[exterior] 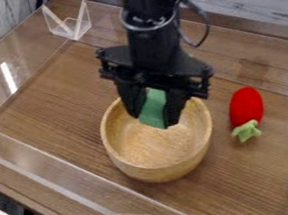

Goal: Put the green block in the brown bowl

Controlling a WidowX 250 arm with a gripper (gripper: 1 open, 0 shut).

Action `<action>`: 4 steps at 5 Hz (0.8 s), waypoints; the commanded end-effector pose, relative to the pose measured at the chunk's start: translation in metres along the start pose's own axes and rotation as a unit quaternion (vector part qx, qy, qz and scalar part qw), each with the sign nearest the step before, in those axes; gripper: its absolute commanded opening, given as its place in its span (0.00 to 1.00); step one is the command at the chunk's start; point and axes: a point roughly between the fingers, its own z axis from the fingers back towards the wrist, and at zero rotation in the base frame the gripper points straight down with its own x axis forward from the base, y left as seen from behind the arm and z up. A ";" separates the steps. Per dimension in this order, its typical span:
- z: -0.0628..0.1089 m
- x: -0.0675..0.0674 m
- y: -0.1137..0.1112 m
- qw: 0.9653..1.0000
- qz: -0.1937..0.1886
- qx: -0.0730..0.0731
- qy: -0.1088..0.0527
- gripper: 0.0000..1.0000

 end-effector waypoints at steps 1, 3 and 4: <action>0.004 0.018 0.001 1.000 0.007 -0.002 -0.017 0.00; 0.014 0.031 -0.014 1.000 0.016 0.001 -0.021 0.00; 0.026 0.028 -0.028 0.999 0.029 0.004 -0.026 0.00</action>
